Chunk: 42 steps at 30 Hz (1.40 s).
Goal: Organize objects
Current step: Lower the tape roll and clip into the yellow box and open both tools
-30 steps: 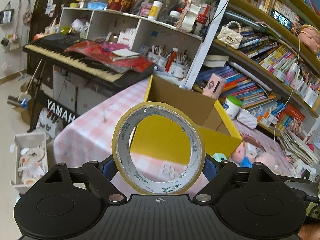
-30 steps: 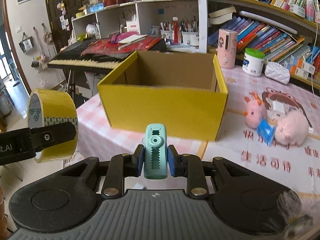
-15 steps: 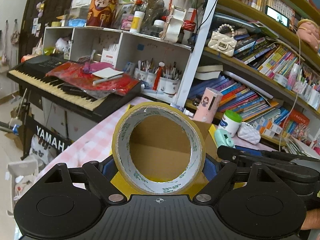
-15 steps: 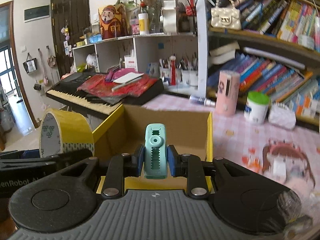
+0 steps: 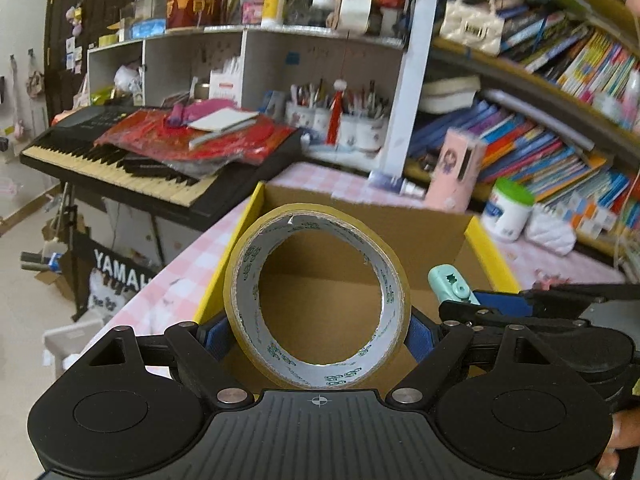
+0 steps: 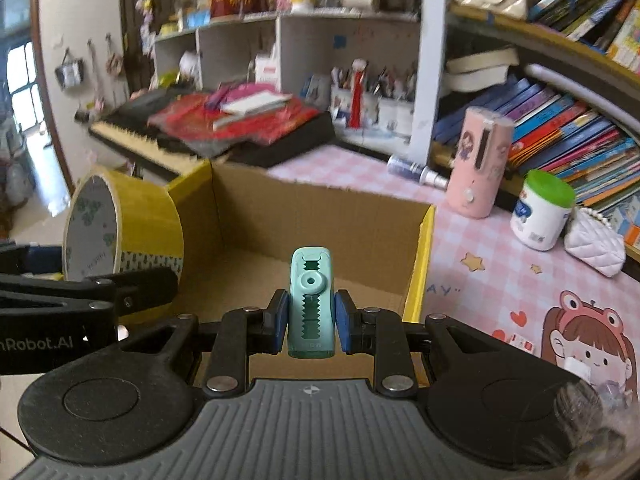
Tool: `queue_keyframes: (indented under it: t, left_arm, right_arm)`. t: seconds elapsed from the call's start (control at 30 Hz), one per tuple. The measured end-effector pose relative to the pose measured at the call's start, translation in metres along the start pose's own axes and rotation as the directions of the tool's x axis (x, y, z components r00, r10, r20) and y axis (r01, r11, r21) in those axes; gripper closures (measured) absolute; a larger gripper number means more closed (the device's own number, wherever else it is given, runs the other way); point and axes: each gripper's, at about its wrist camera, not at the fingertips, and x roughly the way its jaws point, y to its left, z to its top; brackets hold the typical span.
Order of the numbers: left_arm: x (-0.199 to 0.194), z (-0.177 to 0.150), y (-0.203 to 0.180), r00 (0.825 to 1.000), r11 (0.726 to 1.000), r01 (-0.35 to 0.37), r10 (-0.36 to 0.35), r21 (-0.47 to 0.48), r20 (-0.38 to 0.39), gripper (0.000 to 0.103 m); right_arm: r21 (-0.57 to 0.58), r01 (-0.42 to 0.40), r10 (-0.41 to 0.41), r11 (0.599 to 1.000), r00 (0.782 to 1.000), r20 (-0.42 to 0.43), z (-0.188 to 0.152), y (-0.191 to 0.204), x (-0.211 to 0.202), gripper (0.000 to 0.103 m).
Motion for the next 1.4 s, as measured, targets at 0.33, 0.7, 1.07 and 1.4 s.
queue_keyframes:
  t: [0.33, 0.7, 1.07, 1.4]
  left_arm:
    - [0.025, -0.002, -0.004, 0.995, 0.997, -0.072, 0.075, 0.041, -0.071, 0.019]
    - [0.036, 0.003, -0.017, 0.992, 0.992, -0.093, 0.1, 0.083, -0.08, 0.018]
    - [0.037, 0.002, -0.022, 0.991, 0.991, -0.103, 0.109, 0.082, -0.079, 0.018]
    - [0.006, 0.007, -0.019, 0.995, 0.996, -0.09, 0.09, 0.015, 0.039, 0.009]
  right_arm:
    - [-0.171, -0.061, 0.047, 0.983, 0.995, -0.086, 0.001, 0.003, 0.034, 0.079]
    - [-0.258, -0.133, 0.105, 0.957, 0.987, -0.119, 0.01, -0.009, 0.052, 0.079]
    - [-0.301, -0.17, 0.134, 0.938, 0.981, -0.139, 0.014, -0.015, 0.06, 0.08]
    - [-0.209, -0.123, 0.124, 0.97, 0.992, -0.007, 0.01, -0.023, 0.032, 0.059]
